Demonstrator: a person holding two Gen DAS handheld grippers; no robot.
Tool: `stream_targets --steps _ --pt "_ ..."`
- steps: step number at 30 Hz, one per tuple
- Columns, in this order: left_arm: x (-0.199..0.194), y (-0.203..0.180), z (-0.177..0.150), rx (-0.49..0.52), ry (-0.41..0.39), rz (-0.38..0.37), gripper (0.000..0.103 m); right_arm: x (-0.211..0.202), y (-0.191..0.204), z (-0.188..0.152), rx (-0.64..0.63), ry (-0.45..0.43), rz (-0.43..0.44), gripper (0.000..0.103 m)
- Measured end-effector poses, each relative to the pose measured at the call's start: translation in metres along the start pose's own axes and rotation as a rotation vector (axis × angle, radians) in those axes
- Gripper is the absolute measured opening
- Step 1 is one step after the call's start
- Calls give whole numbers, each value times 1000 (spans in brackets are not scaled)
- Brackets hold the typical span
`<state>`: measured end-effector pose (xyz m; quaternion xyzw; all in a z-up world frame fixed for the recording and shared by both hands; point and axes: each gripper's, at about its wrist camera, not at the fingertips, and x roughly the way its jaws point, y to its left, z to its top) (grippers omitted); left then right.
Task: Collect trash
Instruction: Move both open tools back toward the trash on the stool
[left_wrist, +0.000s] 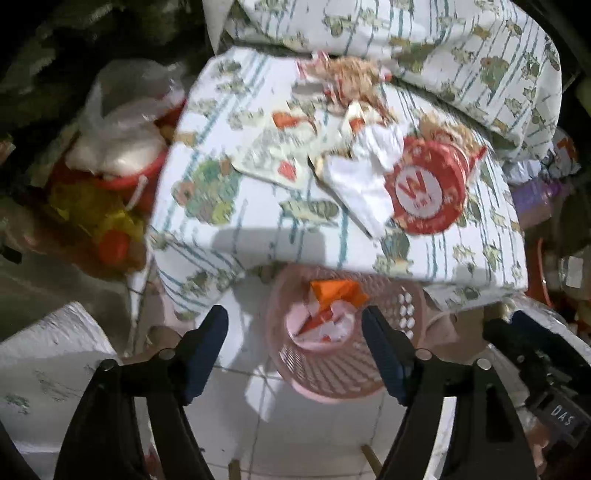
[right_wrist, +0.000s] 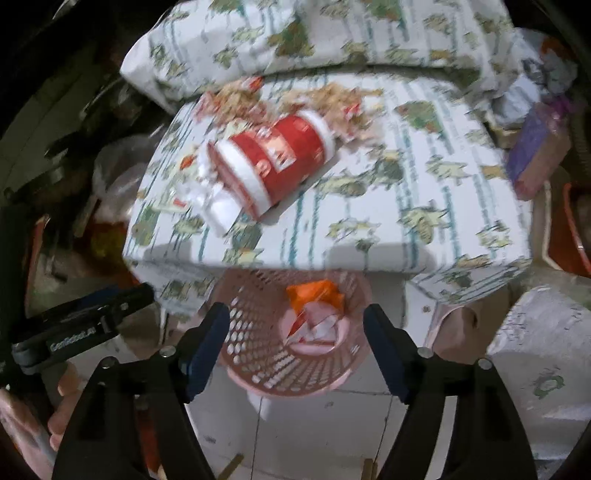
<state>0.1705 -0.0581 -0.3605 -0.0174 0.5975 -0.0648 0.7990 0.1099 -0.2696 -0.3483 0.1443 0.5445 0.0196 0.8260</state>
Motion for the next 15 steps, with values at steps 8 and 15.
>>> stream_targets --steps 8,15 --pt "-15 -4 0 35 -82 50 80 -11 -8 10 86 -36 72 75" --pt "-20 -7 9 18 -93 14 81 -18 -7 12 98 -60 81 75"
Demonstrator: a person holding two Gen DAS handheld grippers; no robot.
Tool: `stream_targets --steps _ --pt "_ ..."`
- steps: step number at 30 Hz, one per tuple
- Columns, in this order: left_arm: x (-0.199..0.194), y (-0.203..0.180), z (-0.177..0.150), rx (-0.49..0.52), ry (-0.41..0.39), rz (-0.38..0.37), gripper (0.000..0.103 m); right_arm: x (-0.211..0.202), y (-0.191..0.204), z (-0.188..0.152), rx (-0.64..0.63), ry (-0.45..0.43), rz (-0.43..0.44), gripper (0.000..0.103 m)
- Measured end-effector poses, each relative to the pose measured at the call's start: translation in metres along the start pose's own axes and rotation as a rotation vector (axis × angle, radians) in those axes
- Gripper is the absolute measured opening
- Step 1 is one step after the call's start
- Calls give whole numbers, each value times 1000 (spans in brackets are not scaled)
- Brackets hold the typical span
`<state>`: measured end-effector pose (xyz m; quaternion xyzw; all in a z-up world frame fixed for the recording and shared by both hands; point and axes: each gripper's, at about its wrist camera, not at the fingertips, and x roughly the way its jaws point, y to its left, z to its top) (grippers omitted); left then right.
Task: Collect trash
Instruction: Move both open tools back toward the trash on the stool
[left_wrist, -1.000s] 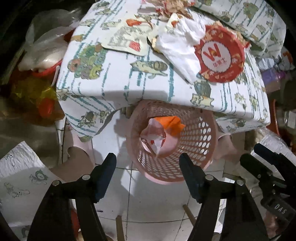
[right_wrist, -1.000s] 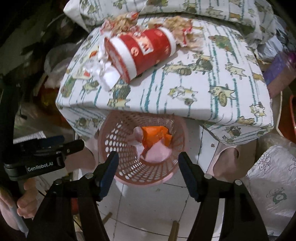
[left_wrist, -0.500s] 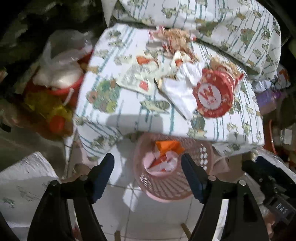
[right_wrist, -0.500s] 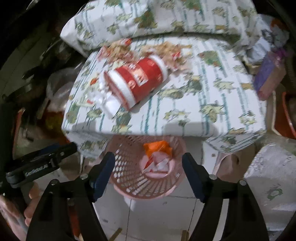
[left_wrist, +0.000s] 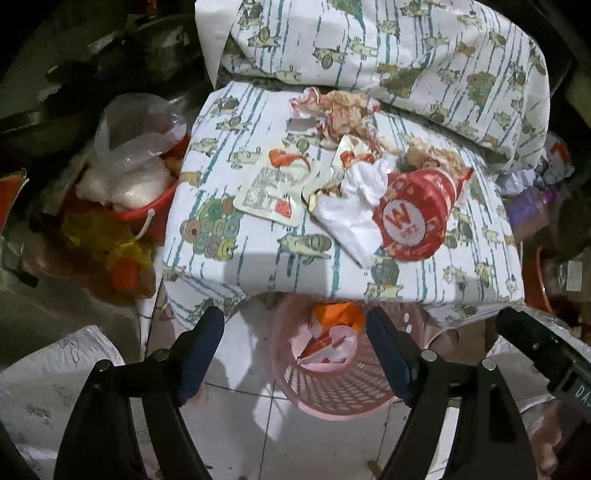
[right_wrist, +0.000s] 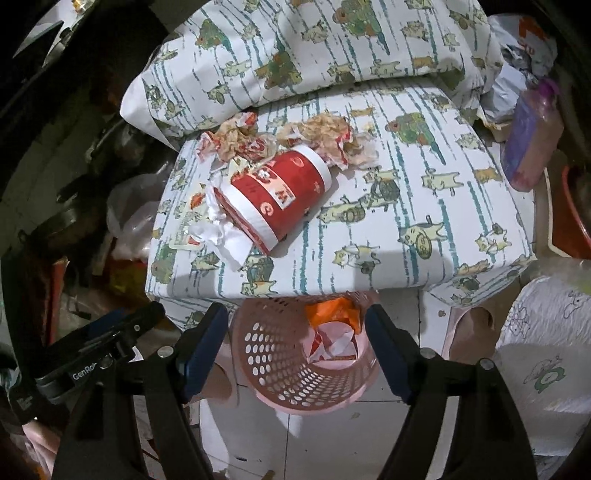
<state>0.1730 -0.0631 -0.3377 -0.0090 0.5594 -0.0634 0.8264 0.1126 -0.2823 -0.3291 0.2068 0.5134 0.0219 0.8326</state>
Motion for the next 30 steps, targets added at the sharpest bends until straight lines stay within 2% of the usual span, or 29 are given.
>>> stream_targets --steps 2,4,6,8,10,14,16,18,20,24,25,27,30 --pt "-8 0 4 -11 -47 12 81 -5 1 3 -2 -18 9 75" --pt "-17 -2 8 5 -93 58 81 -9 1 6 3 -34 27 75" --pt "-27 -2 15 8 -128 42 81 -13 -1 10 10 -56 21 76" --pt "-31 -2 25 29 -145 4 83 -15 -3 13 5 -82 -22 76" --pt "-26 -7 41 79 -120 28 83 -16 -6 18 6 -98 -62 76" --pt "-9 -8 66 105 -95 39 83 -18 -12 38 28 -84 -23 76" --pt "3 -6 72 89 -43 17 83 -18 -13 49 40 -74 3 76" --pt "15 -6 76 74 22 -42 83 -13 -12 62 39 -26 54 76" --pt "22 -11 79 91 48 -53 83 -9 -11 79 24 -13 74 76" --pt "33 -29 90 210 33 7 83 3 -9 114 -12 -24 30 76" --pt "37 -30 92 219 41 -4 83 7 -9 121 -9 -20 26 76" --pt "48 -29 97 199 95 -84 83 17 -12 130 29 -1 45 76" --pt "60 -28 100 182 126 -105 83 37 -18 130 144 78 146 77"
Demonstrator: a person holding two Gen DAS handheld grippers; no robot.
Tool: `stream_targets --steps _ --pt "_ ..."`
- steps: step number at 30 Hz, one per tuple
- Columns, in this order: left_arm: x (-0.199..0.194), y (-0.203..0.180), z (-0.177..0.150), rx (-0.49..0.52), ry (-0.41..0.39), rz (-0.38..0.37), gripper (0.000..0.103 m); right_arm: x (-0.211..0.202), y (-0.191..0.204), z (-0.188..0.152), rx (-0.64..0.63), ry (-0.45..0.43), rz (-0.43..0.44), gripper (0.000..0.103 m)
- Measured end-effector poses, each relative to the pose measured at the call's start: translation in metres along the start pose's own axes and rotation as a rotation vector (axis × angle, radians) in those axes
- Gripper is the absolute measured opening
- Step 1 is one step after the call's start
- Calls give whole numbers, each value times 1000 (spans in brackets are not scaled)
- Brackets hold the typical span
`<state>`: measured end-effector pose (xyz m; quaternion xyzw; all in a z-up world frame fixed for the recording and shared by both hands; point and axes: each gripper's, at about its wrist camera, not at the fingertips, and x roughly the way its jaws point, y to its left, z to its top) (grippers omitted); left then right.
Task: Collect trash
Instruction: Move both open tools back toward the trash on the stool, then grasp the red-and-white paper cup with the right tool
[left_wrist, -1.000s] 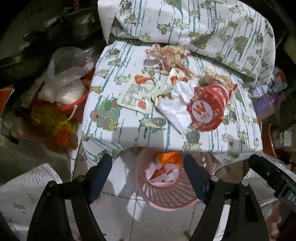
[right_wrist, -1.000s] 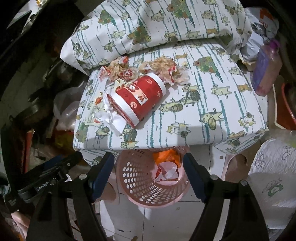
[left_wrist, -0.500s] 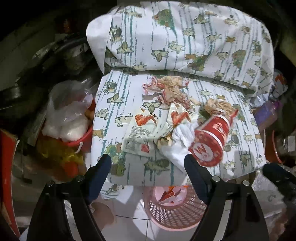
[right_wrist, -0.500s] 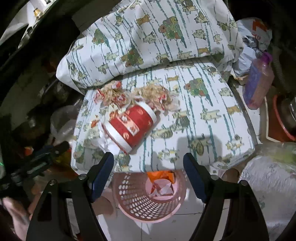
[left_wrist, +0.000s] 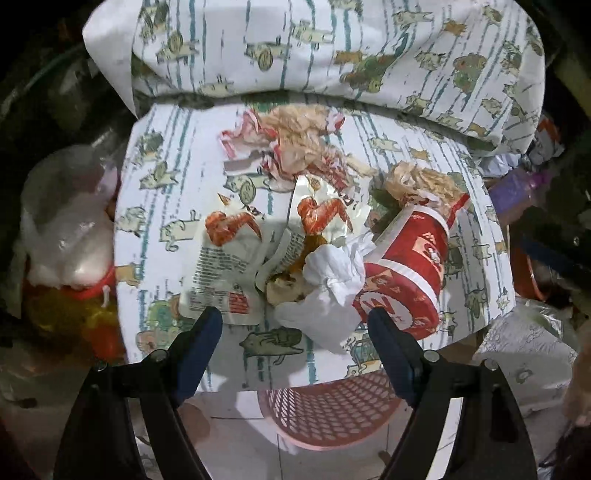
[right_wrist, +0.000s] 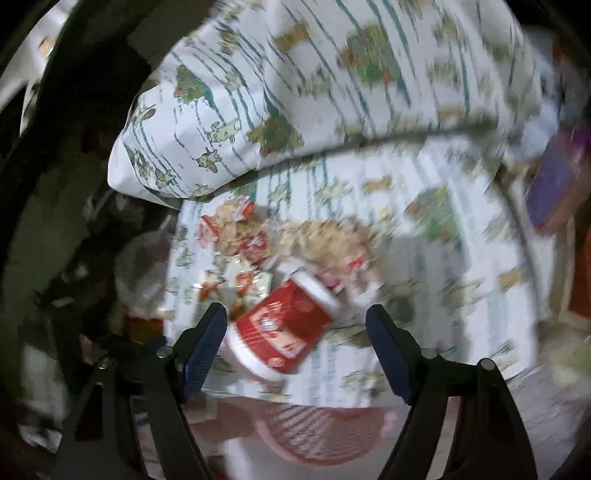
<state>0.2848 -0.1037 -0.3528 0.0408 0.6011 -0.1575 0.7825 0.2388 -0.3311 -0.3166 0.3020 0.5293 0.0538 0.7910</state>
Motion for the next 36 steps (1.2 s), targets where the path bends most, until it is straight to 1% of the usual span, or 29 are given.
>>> stream_targets --steps 2,3,4,5,6,7,8,9,10,11,12,13,14,15,17,18,19,21,22,24,26,28,29,31,33,36 --pt "7 -1 2 -8 11 -1 83 14 -4 -4 75 86 73 77" --pt "9 -1 2 -16 15 -3 83 17 -3 -7 85 108 95 77" --pt "13 -1 2 -26 25 -13 83 19 -2 -8 87 105 115 77" --pt "16 -1 2 -29 31 -19 83 19 -1 -9 83 86 98 80" --pt "19 -2 2 -33 38 -21 81 20 1 -10 80 70 58 81" --pt "22 -2 2 -38 38 -14 79 23 1 -10 80 52 7 81" --pt "25 -1 1 -50 29 -3 73 27 0 -9 89 44 -15 81" --pt "28 -1 0 -60 29 2 70 31 -3 -8 109 47 -18 81" --pt "32 -1 -1 -67 40 2 70 37 -7 -7 143 63 -14 81" --pt "37 -1 -2 -70 55 -5 66 42 -12 -7 183 78 -11 81" --pt "41 -2 -4 -72 74 -11 59 44 -18 -8 232 86 -10 81" --pt "45 -2 -6 -73 85 -11 56 44 -26 -11 301 83 -13 81" --pt "46 -3 -7 -71 88 -8 47 43 -30 -14 349 75 -1 81" --pt "46 -6 -8 -62 76 6 35 44 -33 -16 369 71 24 81" --pt "44 -13 -9 -19 50 47 21 48 -32 -16 370 80 40 81" --pt "43 -15 -10 -3 43 58 17 51 -31 -15 376 87 49 81" --pt "40 -18 -10 10 35 63 16 55 -30 -16 379 92 57 81" --pt "31 -20 -9 -6 26 40 15 63 -27 -15 385 109 61 81" --pt "27 -20 -9 -18 24 26 15 68 -26 -16 392 117 54 81" --pt "23 -25 -8 -9 35 11 15 75 -22 -18 383 133 16 81" --pt "22 -33 -9 27 52 49 15 81 -16 -20 363 138 -13 81" --pt "18 -33 -9 46 42 101 15 85 -13 -22 366 129 -19 81" --pt "16 -29 -7 40 38 125 15 88 -13 -23 373 132 -25 81" --pt "12 -17 -5 3 35 133 15 93 -16 -22 395 135 -15 82" --pt "10 0 0 -51 36 110 15 98 -19 -22 420 147 6 82" --pt "4 20 3 -108 30 77 15 102 -15 -21 376 163 16 79"
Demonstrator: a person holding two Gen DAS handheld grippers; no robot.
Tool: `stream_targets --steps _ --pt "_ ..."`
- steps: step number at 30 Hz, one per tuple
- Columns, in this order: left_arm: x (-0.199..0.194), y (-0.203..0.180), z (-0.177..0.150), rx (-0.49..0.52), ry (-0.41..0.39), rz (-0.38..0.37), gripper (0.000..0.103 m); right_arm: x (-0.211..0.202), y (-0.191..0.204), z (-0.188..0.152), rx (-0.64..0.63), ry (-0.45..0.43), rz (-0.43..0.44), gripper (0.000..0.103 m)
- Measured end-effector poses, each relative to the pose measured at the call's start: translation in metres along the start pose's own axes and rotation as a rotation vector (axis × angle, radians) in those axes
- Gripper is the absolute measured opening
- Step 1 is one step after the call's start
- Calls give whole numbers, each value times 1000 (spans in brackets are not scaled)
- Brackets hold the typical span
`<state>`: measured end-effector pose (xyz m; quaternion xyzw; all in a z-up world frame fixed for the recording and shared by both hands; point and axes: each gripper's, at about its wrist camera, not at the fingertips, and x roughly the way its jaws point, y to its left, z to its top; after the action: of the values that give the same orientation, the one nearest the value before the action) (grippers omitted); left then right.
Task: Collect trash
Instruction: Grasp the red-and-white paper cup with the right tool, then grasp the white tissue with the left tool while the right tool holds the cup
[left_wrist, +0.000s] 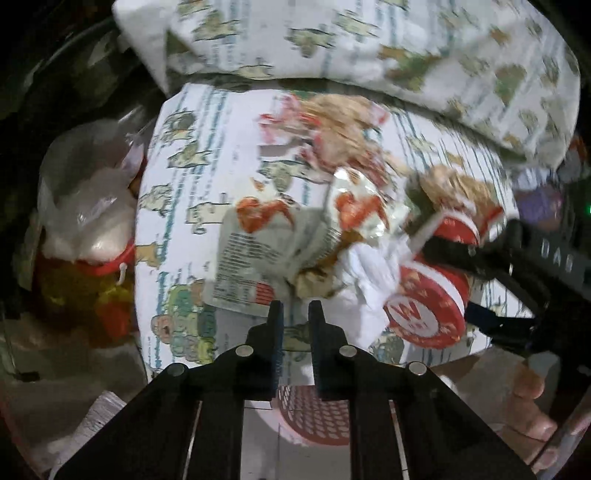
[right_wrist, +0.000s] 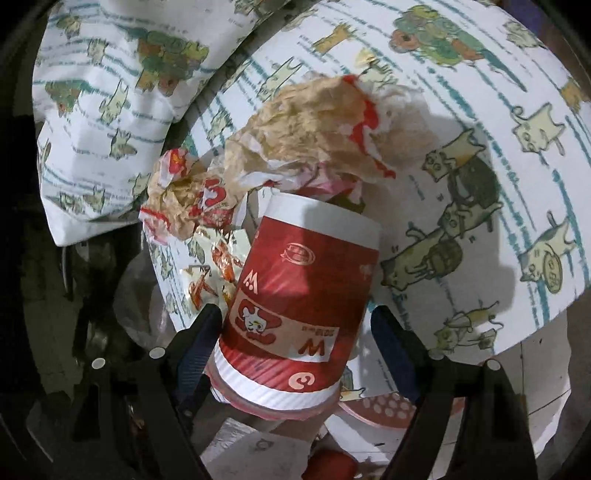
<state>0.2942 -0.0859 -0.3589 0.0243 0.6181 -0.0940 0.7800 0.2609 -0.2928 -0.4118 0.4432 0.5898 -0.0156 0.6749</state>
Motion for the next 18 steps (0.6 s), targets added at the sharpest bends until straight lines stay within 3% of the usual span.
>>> stream_targets --steps 4,7,9,15,18 --pt "-13 7 -2 1 -34 -4 19 -1 12 -4 -89 -11 -75 76" --pt "-13 8 -2 -21 -23 -78 42 -8 18 -6 -149 -55 -140 76" --pt "-10 2 -5 -9 -18 -80 61 -12 19 -6 -186 -60 -182 75" --pt "14 -25 -7 78 -12 -41 65 -24 11 0 -245 -12 -218 75" --pt "25 -42 -12 159 -17 34 68 -30 3 3 -260 -11 -244 75"
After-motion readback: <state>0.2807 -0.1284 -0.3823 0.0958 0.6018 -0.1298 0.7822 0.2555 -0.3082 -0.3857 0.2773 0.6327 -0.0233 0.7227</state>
